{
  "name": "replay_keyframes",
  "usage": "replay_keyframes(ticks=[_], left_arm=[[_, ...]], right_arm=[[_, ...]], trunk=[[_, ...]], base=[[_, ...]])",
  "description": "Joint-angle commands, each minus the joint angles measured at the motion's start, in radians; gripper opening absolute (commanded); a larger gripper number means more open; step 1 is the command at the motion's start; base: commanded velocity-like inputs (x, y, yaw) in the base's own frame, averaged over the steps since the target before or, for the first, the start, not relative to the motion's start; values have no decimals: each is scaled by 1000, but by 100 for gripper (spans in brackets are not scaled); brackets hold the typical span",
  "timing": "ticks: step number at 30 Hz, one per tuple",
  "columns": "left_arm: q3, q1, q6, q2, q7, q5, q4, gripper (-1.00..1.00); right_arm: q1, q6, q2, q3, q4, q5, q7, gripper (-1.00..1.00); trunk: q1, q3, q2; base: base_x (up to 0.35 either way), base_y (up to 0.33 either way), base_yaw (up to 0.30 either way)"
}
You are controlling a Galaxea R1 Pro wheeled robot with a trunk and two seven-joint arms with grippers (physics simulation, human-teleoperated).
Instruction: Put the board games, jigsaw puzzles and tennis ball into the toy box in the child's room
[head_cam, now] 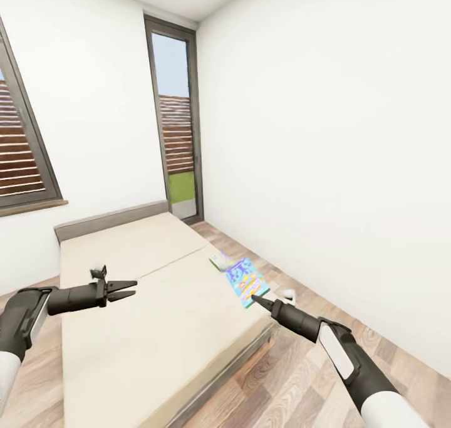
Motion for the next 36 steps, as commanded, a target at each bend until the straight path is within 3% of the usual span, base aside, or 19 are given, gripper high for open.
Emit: replay_keyframes(ticks=[1, 8, 12, 15, 18, 22, 26, 29, 36], left_arm=[[-2, 0, 10, 0, 1, -11, 0, 100], [-6, 28, 8, 6, 22, -62, 2, 100], [5, 74, 6, 11, 75, -139, 5, 100], [9, 99, -2, 25, 131, -170, 6, 100], [10, 111, -5, 32, 187, -181, 14, 100], [10, 128, -10, 33, 300, -186, 86, 100], [11, 132, -60, 28, 410, -182, 165, 100], [11, 133, -98, 27, 441, -178, 209, 100], [13, 133, -119, 20, 448, -172, 236, 100]], right_arm=[[1, 9, -3, -4, 0, -13, -1, -100], [15, 9, -7, -27, 4, -14, -3, -100], [39, 9, -12, -37, 25, -14, -2, -100], [65, 9, -28, -61, 30, -13, 7, -100], [97, 9, -45, -74, 32, -13, 21, -100], [157, 6, -76, -85, 32, -13, 51, -100], [215, -16, -98, -105, 33, -13, 63, -100], [241, -29, -103, -114, 31, -13, 73, -100], [262, -37, -106, -142, 32, -6, 145, -100]], trunk=[[0, 1, -1], [0, 8, -1], [0, 13, -1], [0, 16, -1], [0, 20, -1], [0, 24, -1], [0, 29, -1], [0, 33, -1], [0, 41, -1]], base=[[0, 0, -220], [0, 0, -220], [0, 0, -220], [0, 0, -220], [0, 0, -220], [0, 0, -220], [0, 0, -220], [0, 0, -220], [0, 0, -220]])
